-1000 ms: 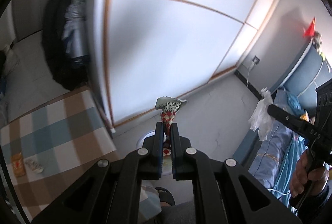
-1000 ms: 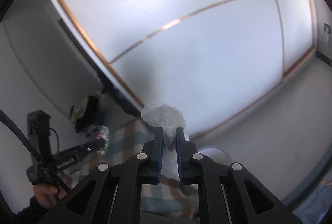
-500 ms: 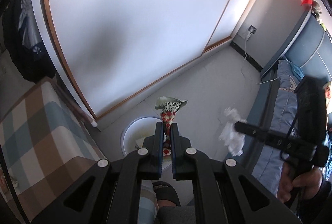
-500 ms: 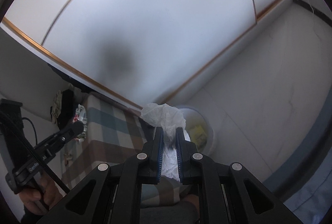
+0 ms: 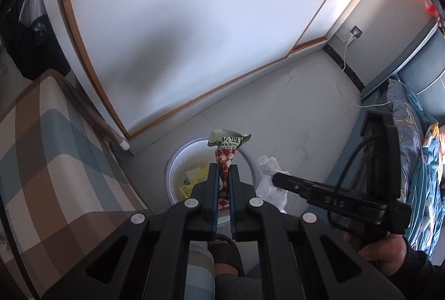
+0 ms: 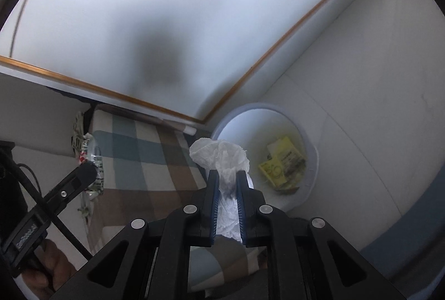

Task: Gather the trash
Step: 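Open the right tool above the bin to drop the white plastic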

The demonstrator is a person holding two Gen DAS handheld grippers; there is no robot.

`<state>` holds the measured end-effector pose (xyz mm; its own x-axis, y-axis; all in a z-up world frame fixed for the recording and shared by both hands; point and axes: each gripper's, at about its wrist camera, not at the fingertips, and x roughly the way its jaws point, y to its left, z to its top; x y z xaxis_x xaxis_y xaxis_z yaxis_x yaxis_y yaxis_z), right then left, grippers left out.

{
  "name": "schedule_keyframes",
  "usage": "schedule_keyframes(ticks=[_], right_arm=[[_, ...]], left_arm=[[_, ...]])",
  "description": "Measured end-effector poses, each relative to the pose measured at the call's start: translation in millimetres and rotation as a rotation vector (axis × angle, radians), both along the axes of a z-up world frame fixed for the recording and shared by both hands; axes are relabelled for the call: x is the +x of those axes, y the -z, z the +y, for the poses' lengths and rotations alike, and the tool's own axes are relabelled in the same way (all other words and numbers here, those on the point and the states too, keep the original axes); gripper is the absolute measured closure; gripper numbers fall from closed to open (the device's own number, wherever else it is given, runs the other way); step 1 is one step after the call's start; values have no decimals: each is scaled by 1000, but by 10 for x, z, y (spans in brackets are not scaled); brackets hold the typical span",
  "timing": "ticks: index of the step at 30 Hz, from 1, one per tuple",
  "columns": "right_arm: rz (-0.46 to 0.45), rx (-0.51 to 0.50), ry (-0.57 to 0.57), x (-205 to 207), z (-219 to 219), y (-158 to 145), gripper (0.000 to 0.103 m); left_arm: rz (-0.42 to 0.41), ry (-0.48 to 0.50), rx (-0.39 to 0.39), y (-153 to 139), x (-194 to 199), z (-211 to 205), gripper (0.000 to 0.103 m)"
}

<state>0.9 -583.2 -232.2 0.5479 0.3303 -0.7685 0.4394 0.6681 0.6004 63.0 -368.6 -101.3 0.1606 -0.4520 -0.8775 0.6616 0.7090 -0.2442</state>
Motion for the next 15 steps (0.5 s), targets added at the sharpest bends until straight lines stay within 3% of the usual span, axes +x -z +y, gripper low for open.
schedule_keyframes(ticks=[5,12,15], right_arm=[[2,19,-12,93,-16,78,90],[-46,61,-4,141,-46,87,55],[-55,80,5,125,-31,135,48]], left_arm=[[33,-31,8,71,84,19,101],[48,-57,13,118,168,37,101],[53,-70,12,132,204,40,101]])
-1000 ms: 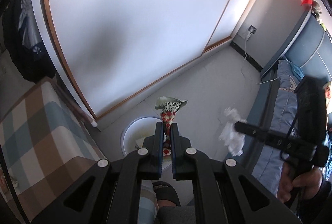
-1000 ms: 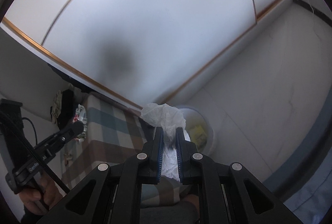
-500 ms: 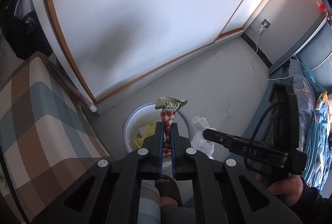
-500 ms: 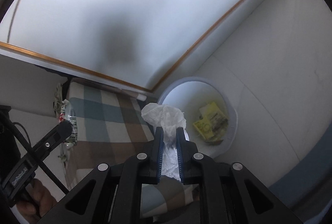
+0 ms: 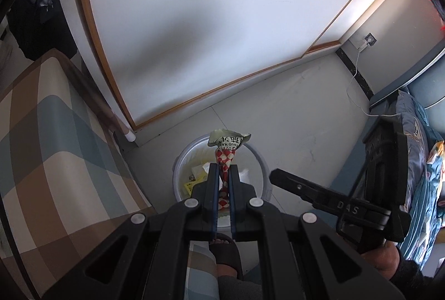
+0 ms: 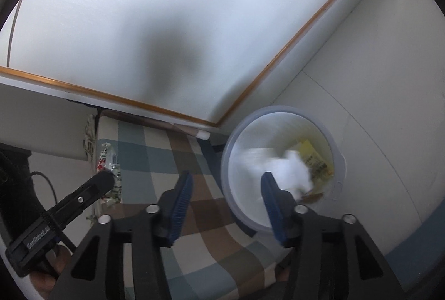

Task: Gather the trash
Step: 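Open the right tool above the bin to drop the white plastic, then open the left tool above the bin to drop the wrapper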

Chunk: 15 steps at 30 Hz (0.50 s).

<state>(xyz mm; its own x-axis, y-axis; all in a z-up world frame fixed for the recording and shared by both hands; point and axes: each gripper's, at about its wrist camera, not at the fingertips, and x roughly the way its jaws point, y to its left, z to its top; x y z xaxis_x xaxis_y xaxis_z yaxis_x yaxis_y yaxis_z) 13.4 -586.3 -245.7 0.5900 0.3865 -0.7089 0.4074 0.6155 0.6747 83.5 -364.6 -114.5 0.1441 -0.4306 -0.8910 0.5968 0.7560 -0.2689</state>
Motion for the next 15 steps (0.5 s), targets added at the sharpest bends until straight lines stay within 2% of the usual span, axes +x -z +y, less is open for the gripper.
schedule_keyframes(ticks=[4,8,15], right_arm=[[4,19,38,-52,-59,12,47],[1,-13,70,-179,-149,-55,38],[52,-43,126,-370,-291,-31,30]], left_arm=[[18,-23,-10,16,66,-17,101],[38,-12,1,53,63,-57,101],[88,25,58,195,51,-208,101]])
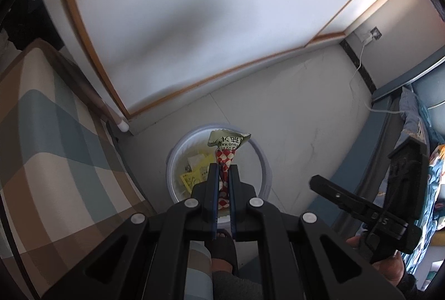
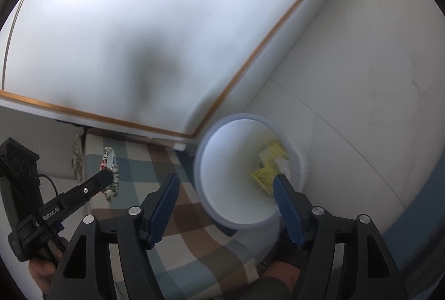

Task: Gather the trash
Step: 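Open the left tool above the bin to drop the wrapper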

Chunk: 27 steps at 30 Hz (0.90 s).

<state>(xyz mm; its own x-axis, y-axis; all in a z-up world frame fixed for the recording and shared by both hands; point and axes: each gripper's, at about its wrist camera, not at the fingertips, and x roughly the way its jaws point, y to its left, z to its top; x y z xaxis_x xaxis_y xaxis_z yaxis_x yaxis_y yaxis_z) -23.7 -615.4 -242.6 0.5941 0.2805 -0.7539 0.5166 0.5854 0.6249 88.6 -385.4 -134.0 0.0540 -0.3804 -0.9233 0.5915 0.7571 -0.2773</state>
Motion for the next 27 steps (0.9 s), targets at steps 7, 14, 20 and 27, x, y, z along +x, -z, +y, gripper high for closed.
schedule_keyframes(ticks=[7,14,20,27], right_arm=[[53,3,18,-157,-88,70,28],[81,-19,13,-159,-106,79,25],[85,-18,15,-145,-100,109,25],[84,-16,25,-143,-122,110,25]], left_arm=[[66,39,114,229,-28,-201,101],[118,27,134,404,37,-249,100],[160,5,128,432,68,-277,100],[142,-22,103,378,91,-256,64]])
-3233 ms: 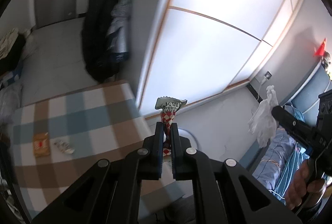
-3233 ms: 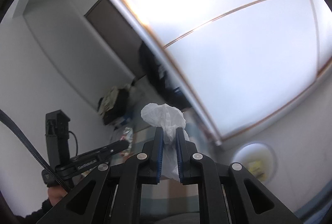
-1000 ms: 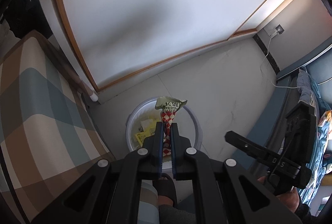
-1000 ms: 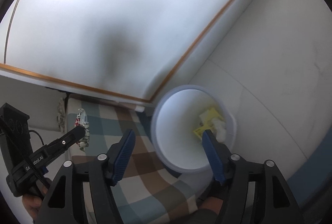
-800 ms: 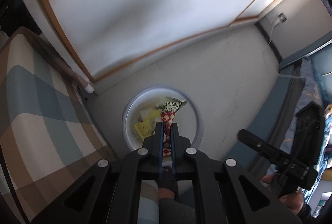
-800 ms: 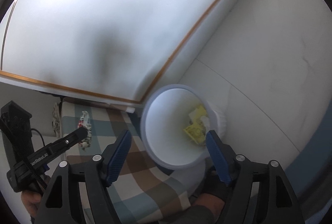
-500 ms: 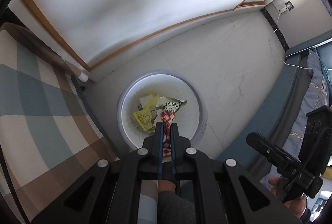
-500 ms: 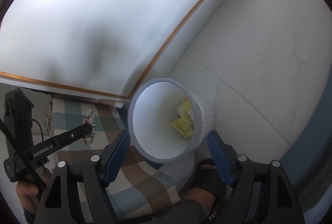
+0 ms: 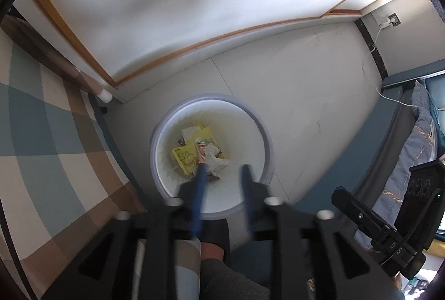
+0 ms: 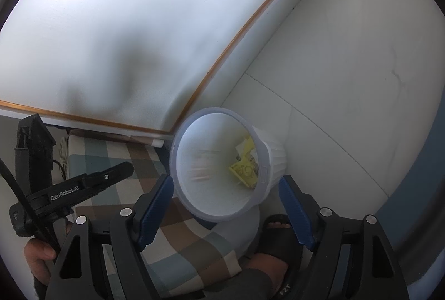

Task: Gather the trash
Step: 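Open the left tool above the bin to drop the wrapper, then move both open tools back over the checkered table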

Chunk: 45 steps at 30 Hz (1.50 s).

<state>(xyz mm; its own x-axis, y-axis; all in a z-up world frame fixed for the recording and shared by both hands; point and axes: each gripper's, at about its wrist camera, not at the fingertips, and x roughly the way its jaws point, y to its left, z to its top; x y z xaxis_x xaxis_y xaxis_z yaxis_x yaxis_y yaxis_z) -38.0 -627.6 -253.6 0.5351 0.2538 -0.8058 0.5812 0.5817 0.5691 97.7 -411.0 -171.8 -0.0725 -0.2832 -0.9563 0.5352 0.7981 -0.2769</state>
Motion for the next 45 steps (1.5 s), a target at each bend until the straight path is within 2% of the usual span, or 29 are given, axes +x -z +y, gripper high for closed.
schedule_keyframes(ticks=[1,2,3,6,12,23,34,40,45], right_arm=[[-2,-3,2,0,-3,-4,25],[-4,-8,5,-2,-3,-13,24],[-9,-12,6,-4,-4,-23,23],[-21,-20,0,-6,-10,-51,22],[-31,-27,2,-33,-14,-73,19],[-44,-53,1,-89,18,-223,17],[-52,-58,4,-194,104,-391,17],[-85,-78,13,-288,153,-617,17],[-115,-134,-13,-292,243,-914,17]], left_arm=[[-9,-7,-8,-19,-2,9,56],[-20,-17,-16,-43,-4,26,43],[-27,-24,-33,-65,-9,43,37],[-48,-18,-45,-94,-26,57,31],[-80,-19,-30,-133,-55,112,30],[-174,-30,-28,-376,-104,192,30],[-205,-28,-44,-605,-248,283,30],[-261,-54,-69,-810,-334,412,30],[-290,-90,-98,-957,-405,575,30]])
